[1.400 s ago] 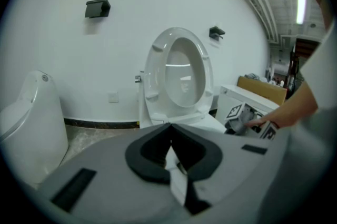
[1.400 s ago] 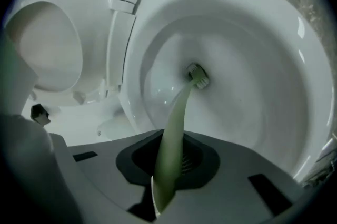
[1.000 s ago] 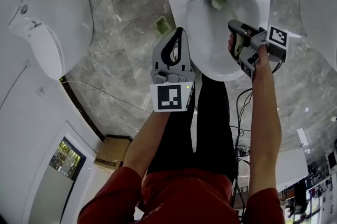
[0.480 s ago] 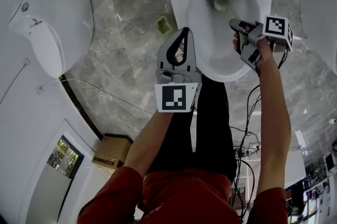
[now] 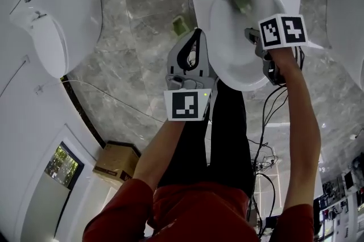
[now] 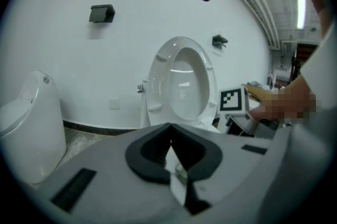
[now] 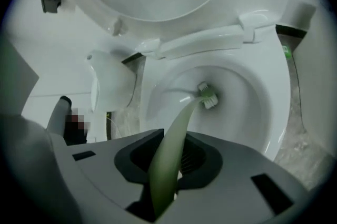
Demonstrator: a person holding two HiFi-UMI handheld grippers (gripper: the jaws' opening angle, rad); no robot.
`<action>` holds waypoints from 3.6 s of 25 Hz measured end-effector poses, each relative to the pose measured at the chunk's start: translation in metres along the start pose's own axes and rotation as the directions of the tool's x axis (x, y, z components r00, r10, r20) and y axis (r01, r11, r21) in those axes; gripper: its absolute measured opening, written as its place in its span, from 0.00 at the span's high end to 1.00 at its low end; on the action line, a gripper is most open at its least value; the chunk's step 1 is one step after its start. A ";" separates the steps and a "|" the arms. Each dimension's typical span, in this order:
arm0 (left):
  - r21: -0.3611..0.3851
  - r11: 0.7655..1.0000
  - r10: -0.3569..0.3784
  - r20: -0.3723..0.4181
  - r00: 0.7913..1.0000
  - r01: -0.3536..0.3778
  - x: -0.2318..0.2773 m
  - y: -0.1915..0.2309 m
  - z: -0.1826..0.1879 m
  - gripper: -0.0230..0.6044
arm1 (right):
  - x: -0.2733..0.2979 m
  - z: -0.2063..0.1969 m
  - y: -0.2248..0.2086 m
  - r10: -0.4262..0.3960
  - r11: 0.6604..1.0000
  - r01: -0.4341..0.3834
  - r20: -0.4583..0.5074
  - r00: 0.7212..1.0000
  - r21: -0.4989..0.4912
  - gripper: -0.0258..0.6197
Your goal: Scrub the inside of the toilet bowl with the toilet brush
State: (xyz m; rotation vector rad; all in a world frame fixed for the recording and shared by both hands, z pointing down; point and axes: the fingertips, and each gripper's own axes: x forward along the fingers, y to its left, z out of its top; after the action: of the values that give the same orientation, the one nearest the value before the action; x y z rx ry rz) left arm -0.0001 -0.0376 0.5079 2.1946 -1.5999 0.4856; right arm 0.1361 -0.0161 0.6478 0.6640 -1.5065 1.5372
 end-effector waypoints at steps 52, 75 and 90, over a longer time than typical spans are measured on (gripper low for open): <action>0.033 0.999 0.030 0.045 0.999 -0.031 -0.058 -0.049 0.018 0.96 | -0.005 -0.191 -0.014 0.102 0.966 -0.129 0.130 0.986 0.222 0.96; 0.036 0.999 0.008 0.503 0.864 -0.031 -0.371 -0.058 0.309 0.96 | -0.367 -0.218 0.282 0.307 0.950 -0.229 0.766 0.564 -0.212 0.96; 0.026 0.983 0.121 0.656 0.745 -0.182 -0.494 -0.044 0.390 0.96 | -0.528 -0.269 0.402 0.411 0.893 0.050 0.855 0.317 -0.447 0.96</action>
State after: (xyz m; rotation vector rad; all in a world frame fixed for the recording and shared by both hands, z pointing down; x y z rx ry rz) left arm -0.0811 0.1889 -0.0748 2.4688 -2.1467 -0.2300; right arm 0.1033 0.1753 -0.0418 1.2986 -2.7954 0.8294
